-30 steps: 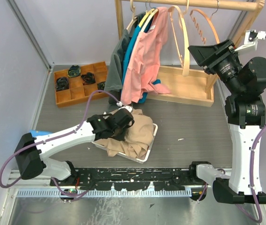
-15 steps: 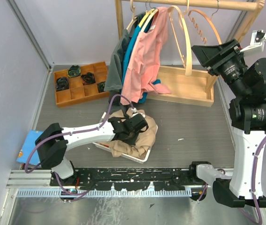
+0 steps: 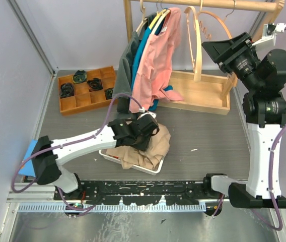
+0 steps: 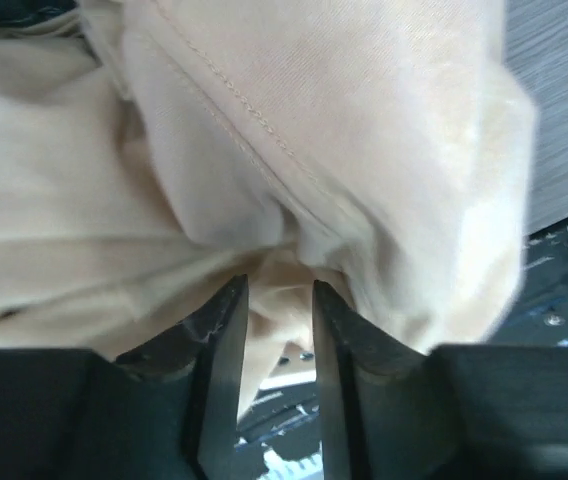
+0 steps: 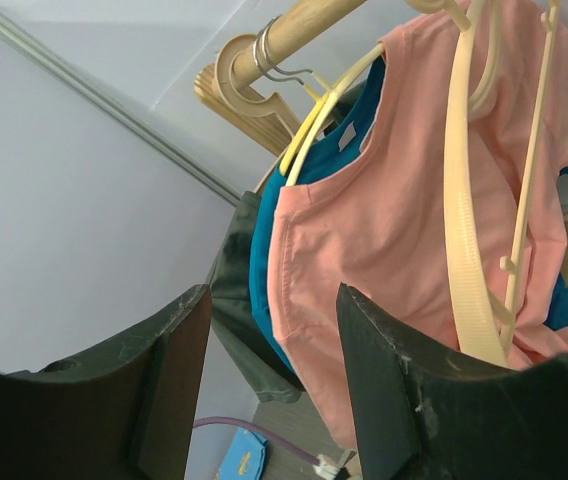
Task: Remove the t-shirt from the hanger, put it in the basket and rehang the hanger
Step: Place the T-shirt in the bin.
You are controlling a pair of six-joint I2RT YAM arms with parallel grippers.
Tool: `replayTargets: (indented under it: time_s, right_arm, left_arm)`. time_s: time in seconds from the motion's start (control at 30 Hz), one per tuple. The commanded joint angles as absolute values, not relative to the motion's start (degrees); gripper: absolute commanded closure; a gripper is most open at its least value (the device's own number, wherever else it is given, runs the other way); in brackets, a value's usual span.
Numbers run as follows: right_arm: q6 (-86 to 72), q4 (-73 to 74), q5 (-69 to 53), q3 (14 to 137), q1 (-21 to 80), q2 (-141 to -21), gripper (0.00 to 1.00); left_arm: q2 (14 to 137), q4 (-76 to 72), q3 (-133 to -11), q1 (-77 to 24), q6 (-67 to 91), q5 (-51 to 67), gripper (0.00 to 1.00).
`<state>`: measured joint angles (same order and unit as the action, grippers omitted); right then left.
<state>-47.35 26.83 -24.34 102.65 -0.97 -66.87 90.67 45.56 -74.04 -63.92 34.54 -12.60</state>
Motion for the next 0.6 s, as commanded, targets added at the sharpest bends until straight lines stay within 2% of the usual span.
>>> replayTargets:
  time_s: [0.0, 0.03, 0.13, 0.4, 0.57]
  right_arm:
    - [-49.3, 19.9, -27.2, 104.8, -1.2, -69.1, 0.42]
    - [-50.0, 19.1, -27.9, 105.0, -1.2, -69.7, 0.42]
    - [-51.6, 16.7, -29.1, 106.3, -1.2, -71.9, 0.43]
    - [-52.7, 14.9, -29.4, 112.4, 1.0, -78.2, 0.44]
    - [-52.1, 15.2, -26.6, 115.3, 5.9, -81.6, 0.44]
  left_arm:
    - [84.6, 52.6, -78.5, -64.2, 37.3, -15.1, 0.50]
    - [83.7, 53.6, -79.2, -64.2, 37.8, -15.2, 0.45]
    - [81.8, 56.4, -81.2, -64.2, 38.8, -15.6, 0.39]
    - [76.6, 62.4, -87.3, -64.2, 39.3, -18.8, 0.35]
    - [69.0, 55.0, -87.1, -64.2, 38.0, -20.3, 0.34]
